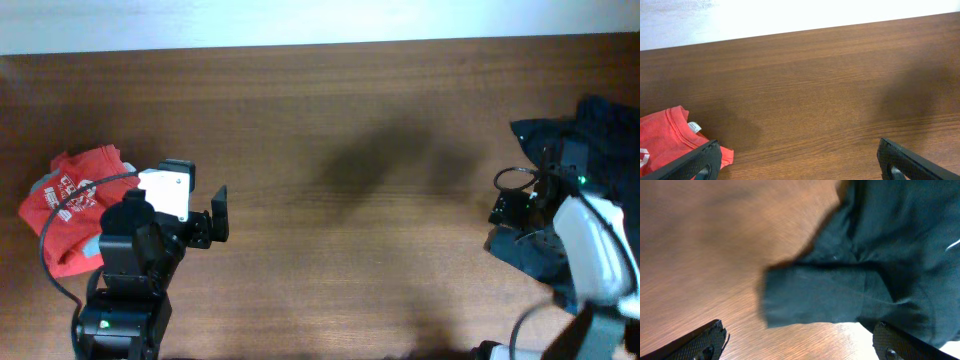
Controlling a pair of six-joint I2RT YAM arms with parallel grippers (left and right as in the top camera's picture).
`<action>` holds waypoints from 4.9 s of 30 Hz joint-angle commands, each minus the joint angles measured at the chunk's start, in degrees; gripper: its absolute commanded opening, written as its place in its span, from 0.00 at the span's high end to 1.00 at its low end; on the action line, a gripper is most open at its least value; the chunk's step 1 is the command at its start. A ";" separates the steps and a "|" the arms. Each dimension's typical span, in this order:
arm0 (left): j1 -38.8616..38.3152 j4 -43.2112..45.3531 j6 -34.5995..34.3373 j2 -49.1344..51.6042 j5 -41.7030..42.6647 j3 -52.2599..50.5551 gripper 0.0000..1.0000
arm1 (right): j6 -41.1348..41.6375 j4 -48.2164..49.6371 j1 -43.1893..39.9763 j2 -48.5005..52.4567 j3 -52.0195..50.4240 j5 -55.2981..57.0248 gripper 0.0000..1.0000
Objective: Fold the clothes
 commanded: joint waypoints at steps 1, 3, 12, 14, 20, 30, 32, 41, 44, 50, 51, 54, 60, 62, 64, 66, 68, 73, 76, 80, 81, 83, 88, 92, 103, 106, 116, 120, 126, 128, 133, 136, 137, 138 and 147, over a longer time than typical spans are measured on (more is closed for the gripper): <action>0.35 0.35 -0.59 -0.15 0.83 1.40 0.01 | 0.72 2.01 -2.27 6.62 0.59 1.38 0.01; 0.35 0.33 -0.57 -0.15 0.83 1.40 0.01 | 0.76 3.76 -2.51 9.94 0.59 1.38 0.01; 0.35 0.33 -0.57 -0.15 0.79 1.40 0.01 | 0.79 6.45 -2.49 18.71 0.55 0.26 0.47; 0.35 0.35 -0.57 -0.15 0.76 1.40 0.01 | 0.79 6.43 -2.49 18.69 0.55 0.26 0.62; 0.35 0.35 -0.57 -0.15 0.39 1.40 0.01 | 0.76 3.45 -2.27 16.59 2.08 -1.09 0.85; 0.35 1.84 -0.57 -0.15 0.35 1.40 0.01 | -4.09 -8.85 2.36 0.22 23.85 -15.37 0.88; 0.35 1.84 -0.55 -0.15 0.35 1.40 0.01 | -4.48 -10.21 7.61 -2.25 27.04 -16.79 0.91; 0.35 1.84 -0.57 -0.15 0.37 1.40 0.01 | -3.32 -2.19 30.56 -1.05 28.37 -16.70 0.91; 0.35 1.84 -0.55 -0.15 0.37 1.40 0.01 | -1.84 4.85 35.47 2.97 28.35 -16.09 0.91; 0.35 1.86 -0.57 -0.13 0.37 1.40 0.01 | -1.81 23.06 40.09 9.97 28.35 -16.20 0.91; 0.35 1.86 -0.57 -0.13 0.37 1.40 0.01 | -1.81 28.57 40.92 10.99 28.35 -16.35 0.91; 0.35 1.86 -0.57 -0.15 0.37 1.40 0.01 | -1.84 33.75 41.29 11.41 28.35 -16.17 0.53; 0.35 2.05 -0.59 -0.11 0.44 1.40 0.01 | -1.86 27.71 36.72 8.24 28.48 -4.96 0.33; 0.35 2.10 -0.61 0.44 1.05 1.40 0.01 | -1.86 22.69 33.40 5.81 28.48 -4.15 0.32; 0.28 2.73 -0.61 2.58 5.35 1.40 0.01 | -1.79 14.23 28.15 3.06 28.48 -4.17 0.30; -0.63 3.85 -1.90 5.66 9.18 1.40 0.01 | 0.76 5.55 22.62 1.81 28.46 -4.20 0.26; -3.41 6.51 -5.05 10.84 10.08 1.40 0.01 | 1.42 -2.73 16.59 1.99 28.46 -5.70 0.25; -12.07 18.45 -11.45 22.95 12.94 1.42 0.01 | 1.11 -9.60 9.44 2.54 28.30 -8.52 0.25; -17.09 30.77 -20.44 33.18 15.91 1.42 0.01 | 0.52 -11.80 6.82 2.54 28.30 -8.52 0.24; -21.59 43.45 -29.83 44.63 19.65 1.42 0.01 | 0.50 -13.40 4.74 2.54 28.30 -8.55 0.23; -22.64 46.60 -32.20 47.17 20.15 1.42 0.02 | 0.24 -13.66 4.68 2.54 28.30 -8.52 0.23; -24.70 52.41 -35.43 52.22 20.33 1.51 0.03 | -1.44 -14.01 4.70 2.54 28.30 -8.52 0.23; -26.71 55.71 -37.88 58.58 20.39 2.51 0.05 | -1.62 -14.47 4.70 2.54 28.30 -8.52 0.22; -26.69 45.53 -30.84 63.71 21.44 9.60 0.05 | -2.97 -14.88 4.70 2.54 28.30 -8.52 0.22; -26.71 37.35 -30.47 74.58 20.28 22.99 0.29 | -2.95 -15.04 4.70 2.54 28.30 -8.52 0.22; -26.71 36.98 -30.45 74.73 20.11 23.04 0.43 | -2.95 -15.04 4.70 2.54 28.30 -8.52 0.21; -26.58 36.04 -29.86 74.69 16.87 23.34 1.00 | -2.97 -14.91 4.68 2.54 28.30 -8.50 0.22; -25.20 33.57 -27.63 74.69 16.87 26.12 0.99 | -2.97 -14.86 4.68 2.54 28.33 -8.50 0.22; -18.99 11.04 -16.87 67.19 1.90 34.16 1.00 | -3.41 -14.64 4.68 2.54 28.33 -8.09 0.21; -15.56 7.45 -16.26 62.16 -2.75 34.25 1.00 | -3.41 -14.32 4.68 2.54 28.33 -8.11 0.21; -3.93 5.42 -15.43 52.65 -3.72 34.25 1.00 | -3.41 -13.99 4.70 2.54 28.33 -8.13 0.21; 2.16 4.11 -15.23 51.32 2.40 34.25 0.42 | -3.41 -13.99 4.70 2.54 28.33 -8.17 0.21; 2.58 2.19 -15.26 51.32 5.70 34.25 0.17 | -3.41 -14.01 4.76 2.54 28.30 -8.20 0.21; 2.60 -0.42 -15.26 51.34 7.23 34.25 0.05 | -3.41 -14.01 4.79 2.54 28.30 -8.33 0.21; 1.88 -26.58 -16.68 51.34 -1.33 34.23 0.01 | -12.02 -13.55 5.40 2.84 28.30 -24.98 0.19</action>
